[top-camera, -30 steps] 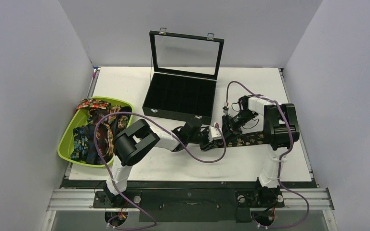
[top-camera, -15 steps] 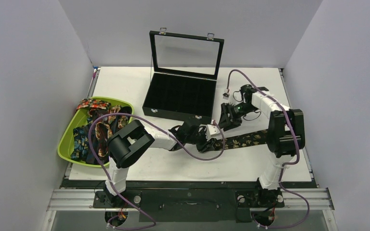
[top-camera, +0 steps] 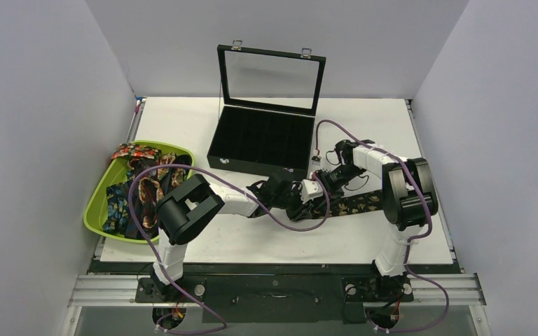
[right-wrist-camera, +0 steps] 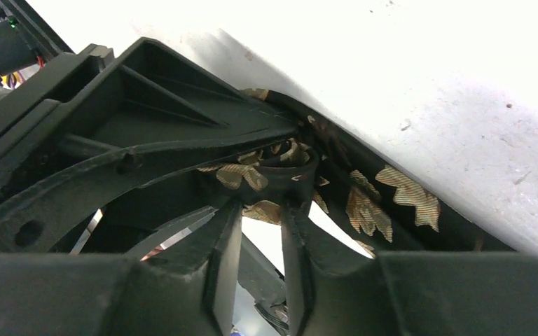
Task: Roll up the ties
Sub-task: Roll the tie at the center of the board.
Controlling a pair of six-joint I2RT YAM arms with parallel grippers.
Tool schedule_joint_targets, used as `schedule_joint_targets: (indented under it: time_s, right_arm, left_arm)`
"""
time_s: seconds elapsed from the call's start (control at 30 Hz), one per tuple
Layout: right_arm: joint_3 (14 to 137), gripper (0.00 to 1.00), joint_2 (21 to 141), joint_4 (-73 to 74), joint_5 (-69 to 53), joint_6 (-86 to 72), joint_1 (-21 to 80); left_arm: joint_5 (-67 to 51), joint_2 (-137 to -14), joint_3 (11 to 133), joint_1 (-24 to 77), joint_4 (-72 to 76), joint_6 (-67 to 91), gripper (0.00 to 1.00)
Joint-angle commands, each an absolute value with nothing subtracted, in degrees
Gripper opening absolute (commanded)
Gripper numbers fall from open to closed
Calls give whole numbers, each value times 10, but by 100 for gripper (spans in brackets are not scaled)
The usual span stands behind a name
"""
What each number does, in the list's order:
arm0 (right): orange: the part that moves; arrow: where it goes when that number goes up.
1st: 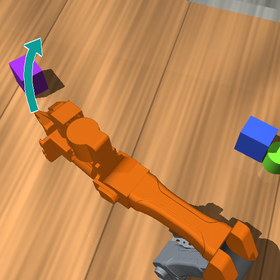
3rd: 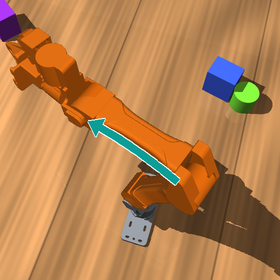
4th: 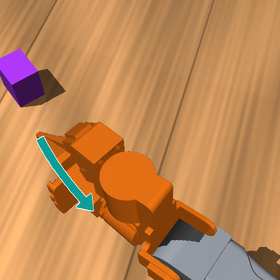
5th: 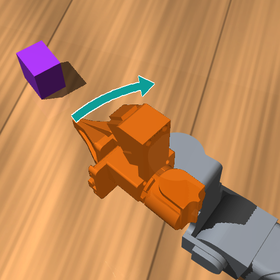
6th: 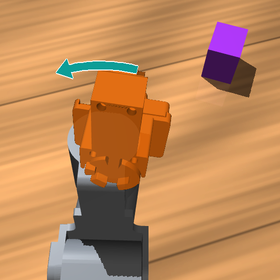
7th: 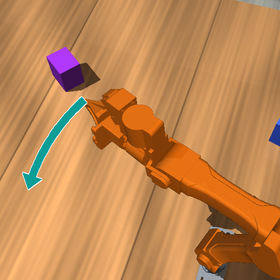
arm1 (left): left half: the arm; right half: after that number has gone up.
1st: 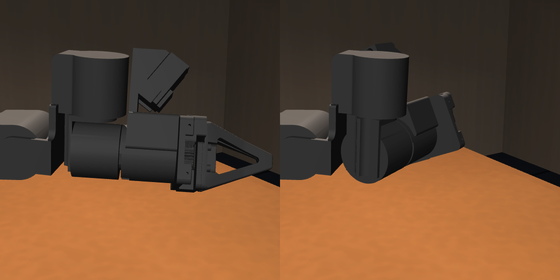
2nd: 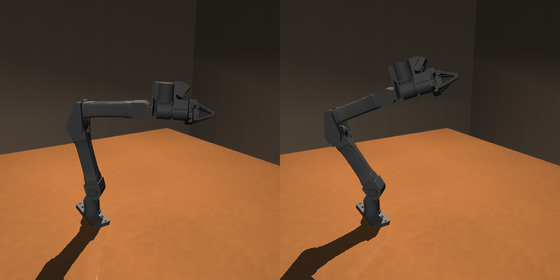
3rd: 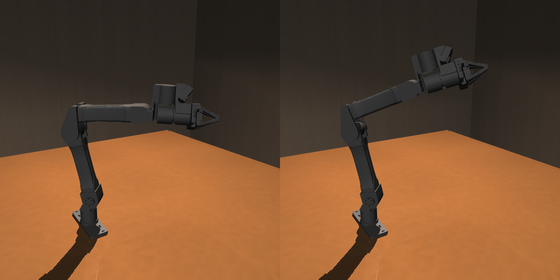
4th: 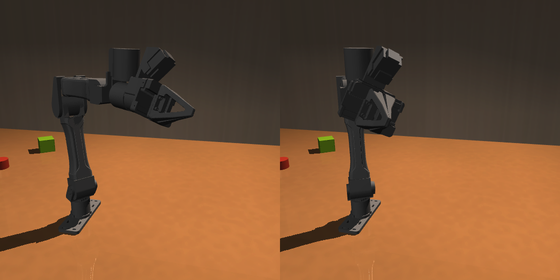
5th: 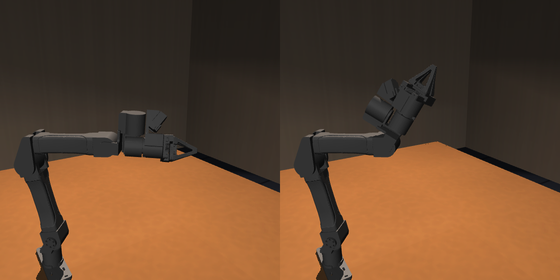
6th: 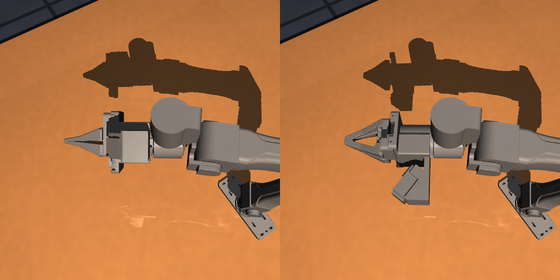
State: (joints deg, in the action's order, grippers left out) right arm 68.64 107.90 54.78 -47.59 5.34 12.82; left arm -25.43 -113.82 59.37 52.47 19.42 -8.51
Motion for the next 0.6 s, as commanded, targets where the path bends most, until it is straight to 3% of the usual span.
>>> schedule_joint_targets:
  time_s: [0.0, 0.07, 0.2, 0.3, 0.37, 0.43, 0.5, 0.57]
  right_arm:
    - [678, 14, 1101, 526, -447, 74, 125]
    - [675, 1, 1107, 524, -436, 78, 120]
    - [675, 0, 1123, 523, -421, 84, 101]
    - [681, 0, 1122, 529, -440, 93, 89]
    - [683, 10, 1104, 532, -471, 94, 86]
    - [683, 28, 1078, 533, -501, 88, 85]
    - [685, 37, 1055, 532, -529, 77, 87]
    - [685, 40, 1040, 532, -541, 66, 90]
  left_arm:
    - [-228, -1144, 591, 520, 104, -98, 23]
    - [-229, -1144, 592, 517, 103, -103, 25]
    - [-234, -1142, 591, 512, 102, -119, 29]
    - [-243, -1143, 588, 510, 101, -137, 26]
    - [-247, -1144, 587, 510, 99, -146, 23]
    - [-247, -1145, 586, 511, 94, -150, 21]
    - [-244, -1147, 584, 511, 91, -154, 20]
    - [-242, -1148, 581, 511, 89, -157, 20]
